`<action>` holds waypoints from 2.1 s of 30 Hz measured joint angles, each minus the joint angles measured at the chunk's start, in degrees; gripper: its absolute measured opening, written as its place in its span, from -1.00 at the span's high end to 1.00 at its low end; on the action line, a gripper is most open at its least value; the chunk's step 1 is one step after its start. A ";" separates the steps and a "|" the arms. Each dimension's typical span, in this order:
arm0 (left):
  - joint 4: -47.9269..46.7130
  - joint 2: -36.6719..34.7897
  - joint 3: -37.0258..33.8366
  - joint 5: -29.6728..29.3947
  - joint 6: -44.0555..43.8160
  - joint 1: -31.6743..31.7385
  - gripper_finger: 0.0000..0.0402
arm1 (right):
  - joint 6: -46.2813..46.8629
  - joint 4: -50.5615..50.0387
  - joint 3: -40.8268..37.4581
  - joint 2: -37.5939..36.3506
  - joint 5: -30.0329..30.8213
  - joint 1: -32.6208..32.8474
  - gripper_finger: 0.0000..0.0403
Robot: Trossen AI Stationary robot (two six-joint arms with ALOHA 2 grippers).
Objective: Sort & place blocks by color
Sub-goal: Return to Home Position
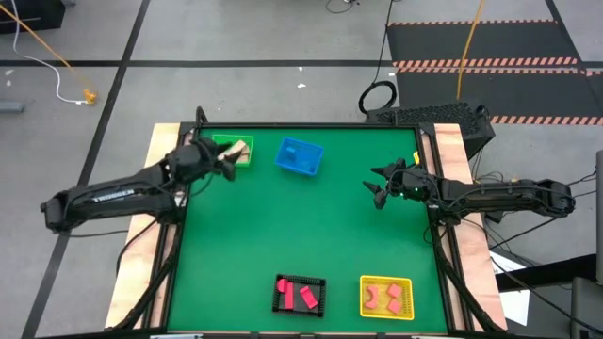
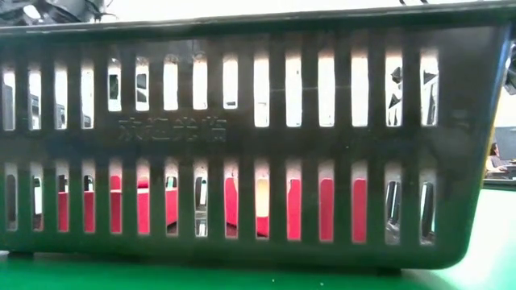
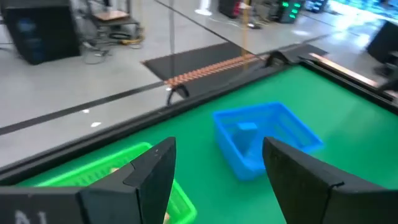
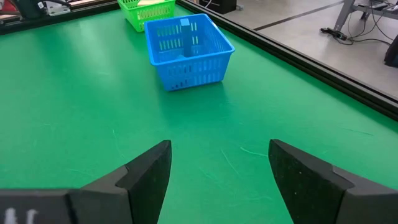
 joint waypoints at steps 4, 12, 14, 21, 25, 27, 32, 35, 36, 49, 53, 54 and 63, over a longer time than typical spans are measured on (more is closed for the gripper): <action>-3.45 -4.31 0.00 -0.10 0.01 -4.45 -0.20 | 0.00 0.00 0.00 0.00 0.00 0.02 -0.28; -5.27 -7.69 0.00 -0.66 3.09 -13.55 -0.20 | -0.02 0.00 0.00 0.00 0.00 0.02 -0.28; -5.75 -7.63 0.00 -1.03 3.32 -16.07 -0.20 | -0.01 0.02 0.00 0.00 -0.01 0.01 -0.28; -6.59 -7.64 0.00 -13.41 5.96 -26.24 -0.20 | 0.00 0.02 0.00 0.00 -0.01 0.00 -0.28; -5.94 -7.70 -1.72 -18.06 7.95 -30.24 -0.20 | -0.02 0.02 0.00 0.00 -0.02 0.02 -0.28; -5.18 -7.69 -3.70 -18.21 6.43 -31.25 -0.20 | 0.00 0.02 0.00 0.00 0.00 0.00 -0.28; 4.88 -7.62 -10.19 -17.36 4.33 -32.44 -0.20 | -0.01 0.02 0.00 0.00 -0.01 0.01 -0.28; 10.56 -7.67 -13.26 -16.46 5.24 -32.65 -0.20 | 0.00 0.02 0.00 0.00 0.00 0.01 -0.28; 12.24 -7.64 -14.13 -16.13 5.35 -32.65 -0.20 | -0.01 0.02 0.00 0.00 0.00 0.01 -0.28; 24.90 -7.64 -21.53 -15.88 6.97 -32.54 -0.20 | 0.00 0.02 0.00 -0.02 0.00 0.00 -0.28; 25.51 -7.66 -21.53 -15.90 7.74 -32.54 -0.20 | 0.00 0.04 0.00 -0.02 -0.01 0.00 -0.28; 25.73 -7.64 -21.53 -15.90 8.56 -32.54 -0.20 | -0.01 0.04 0.01 -0.02 -0.01 0.00 -0.28; 26.80 -7.67 -21.53 -18.73 16.49 -25.66 -0.20 | 0.00 0.04 0.02 -0.02 -0.02 0.00 -0.28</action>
